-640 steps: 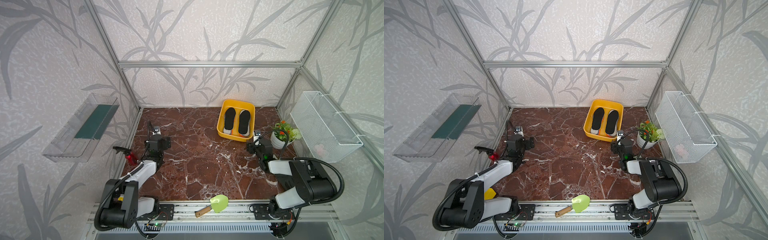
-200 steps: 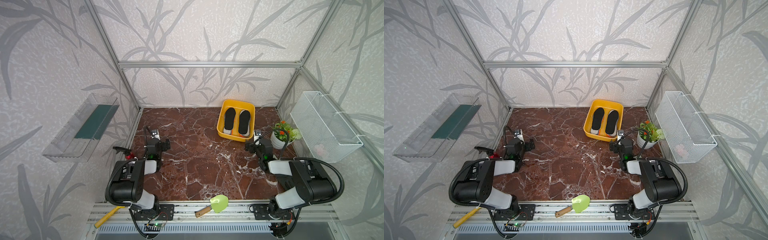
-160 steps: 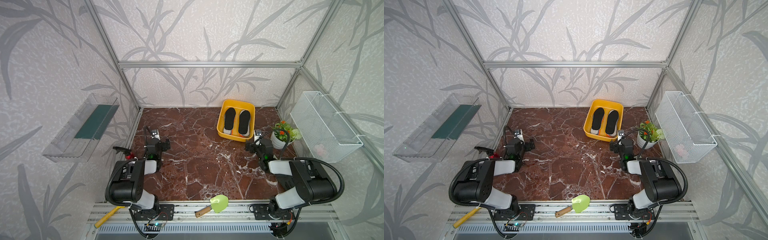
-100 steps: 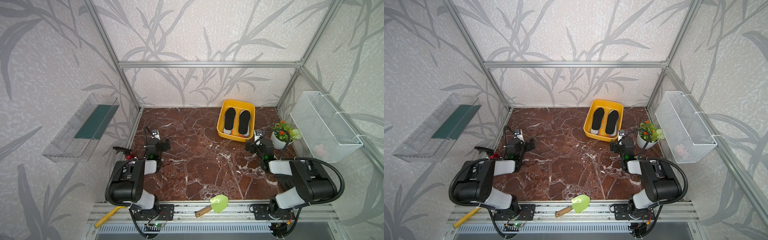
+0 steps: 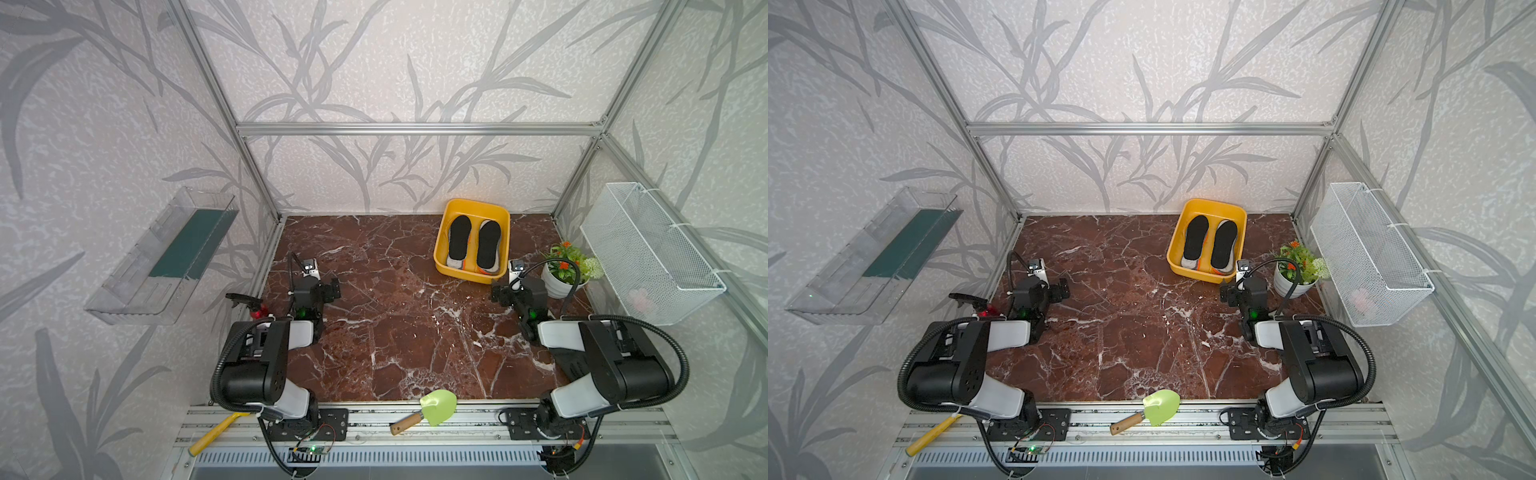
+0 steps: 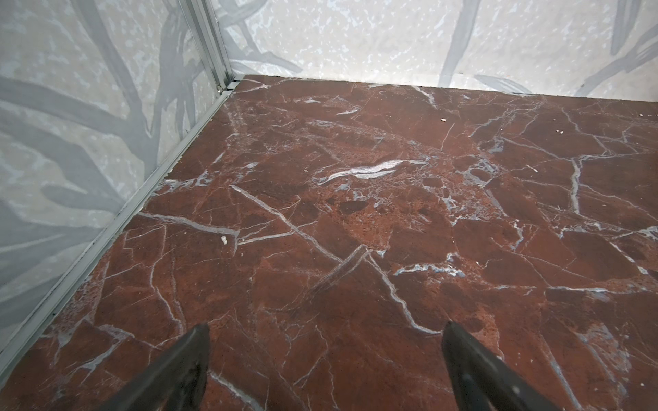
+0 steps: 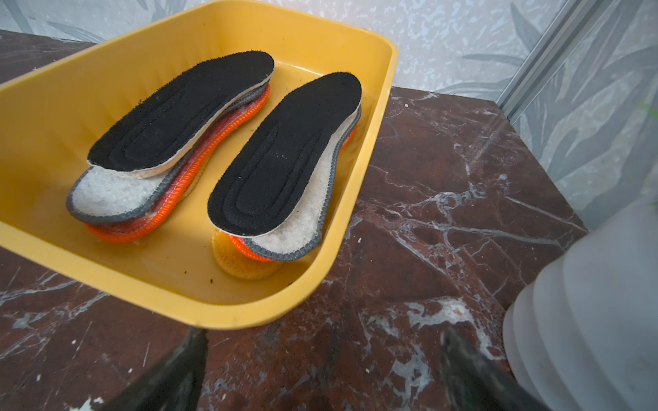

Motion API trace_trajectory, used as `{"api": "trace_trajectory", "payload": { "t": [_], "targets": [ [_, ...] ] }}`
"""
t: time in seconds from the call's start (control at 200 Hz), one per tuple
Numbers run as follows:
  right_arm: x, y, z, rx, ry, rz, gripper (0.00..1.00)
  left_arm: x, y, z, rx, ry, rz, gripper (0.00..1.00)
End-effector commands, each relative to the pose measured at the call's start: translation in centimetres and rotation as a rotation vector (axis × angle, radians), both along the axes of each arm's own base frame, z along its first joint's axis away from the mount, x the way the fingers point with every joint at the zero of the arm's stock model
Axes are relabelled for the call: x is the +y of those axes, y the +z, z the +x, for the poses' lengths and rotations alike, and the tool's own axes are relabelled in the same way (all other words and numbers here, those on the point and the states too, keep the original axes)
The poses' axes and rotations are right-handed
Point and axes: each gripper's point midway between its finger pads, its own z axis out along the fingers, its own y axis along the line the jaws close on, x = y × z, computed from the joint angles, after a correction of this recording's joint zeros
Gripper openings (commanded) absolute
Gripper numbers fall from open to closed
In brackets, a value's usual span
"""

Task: Put the insoles into the storage box
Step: Reset both arms

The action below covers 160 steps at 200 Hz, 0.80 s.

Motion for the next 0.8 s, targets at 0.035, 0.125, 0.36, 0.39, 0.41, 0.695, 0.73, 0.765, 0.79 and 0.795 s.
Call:
{"api": "trace_trajectory", "payload": {
  "t": [0.035, 0.125, 0.36, 0.39, 0.41, 0.695, 0.73, 0.765, 0.79, 0.795],
  "targets": [
    [0.2, 0.9, 0.4, -0.028, 0.004, -0.003, 0.99, -0.4, 0.3, 0.2, -0.019, -0.051, -0.020, 0.99],
    [0.2, 0.9, 0.4, -0.028, 0.005, -0.003, 0.99, -0.4, 0.4, 0.2, -0.021, -0.051, -0.021, 1.00],
    [0.2, 0.9, 0.4, -0.029, 0.005, -0.004, 0.99, 1.4, 0.6, -0.2, -0.029, 0.098, 0.021, 0.99],
    [0.2, 0.9, 0.4, -0.029, 0.005, -0.002, 0.99, 1.5, 0.6, -0.2, -0.028, 0.098, 0.021, 0.99],
    [0.2, 0.9, 0.4, -0.029, 0.005, -0.004, 0.99, 1.5, 0.6, -0.2, -0.029, 0.100, 0.021, 0.99],
    [0.2, 0.9, 0.4, -0.029, 0.005, -0.003, 0.99, 0.6, 0.4, 0.2, -0.016, 0.022, -0.002, 0.99],
    [0.2, 0.9, 0.4, -0.029, 0.005, -0.002, 0.99, 1.0, 0.5, 0.0, -0.021, 0.054, 0.012, 0.99],
    [0.2, 0.9, 0.4, -0.028, 0.005, -0.003, 0.99, 1.6, 0.6, -0.2, -0.028, 0.097, 0.016, 1.00],
    [0.2, 0.9, 0.4, -0.029, 0.004, -0.003, 0.99, 1.8, 0.7, -0.4, -0.033, 0.115, 0.022, 0.99],
    [0.2, 0.9, 0.4, -0.029, 0.004, -0.003, 0.99, 1.8, 0.6, -0.4, -0.033, 0.117, 0.023, 0.99]
  ]
}}
